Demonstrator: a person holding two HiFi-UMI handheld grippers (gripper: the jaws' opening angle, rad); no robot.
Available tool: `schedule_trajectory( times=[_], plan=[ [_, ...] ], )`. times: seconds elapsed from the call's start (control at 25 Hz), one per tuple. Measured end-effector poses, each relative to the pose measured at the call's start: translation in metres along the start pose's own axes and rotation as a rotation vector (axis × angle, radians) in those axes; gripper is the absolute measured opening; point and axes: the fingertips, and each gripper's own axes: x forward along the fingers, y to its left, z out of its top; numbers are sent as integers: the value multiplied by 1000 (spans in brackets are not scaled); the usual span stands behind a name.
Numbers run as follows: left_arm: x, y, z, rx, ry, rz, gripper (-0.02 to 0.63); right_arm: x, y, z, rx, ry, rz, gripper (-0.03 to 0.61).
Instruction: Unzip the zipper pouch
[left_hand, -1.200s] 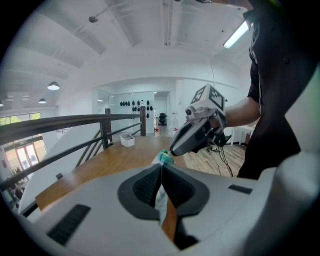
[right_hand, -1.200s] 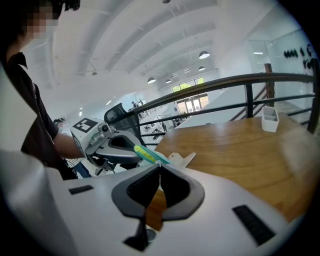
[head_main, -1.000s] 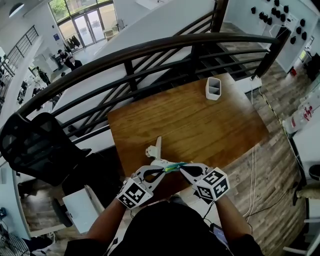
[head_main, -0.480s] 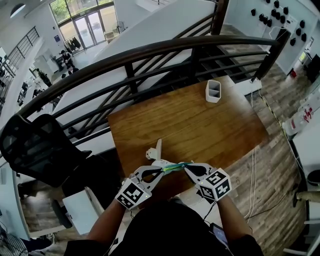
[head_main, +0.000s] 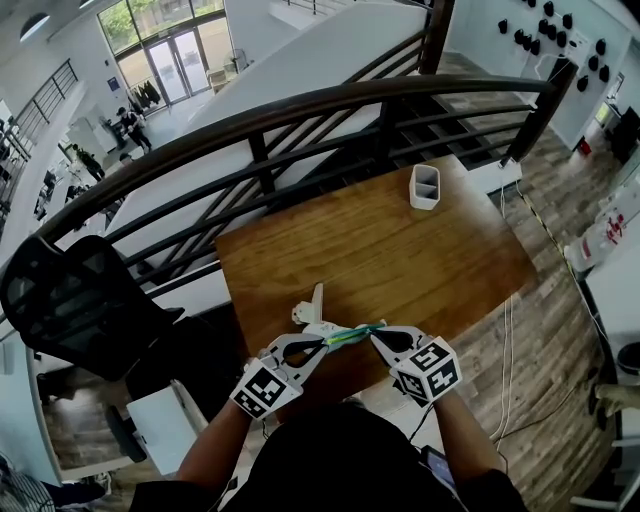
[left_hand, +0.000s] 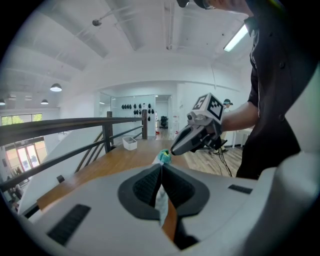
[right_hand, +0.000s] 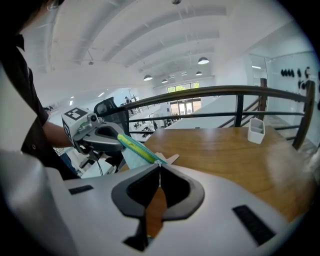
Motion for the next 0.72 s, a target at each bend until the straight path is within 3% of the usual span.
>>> schedule_trajectory(
  times=[0.72],
  plan=[
    [-1, -1, 1, -27, -11, 6, 15, -4, -24, -10, -24, 28, -115, 4]
  ],
)
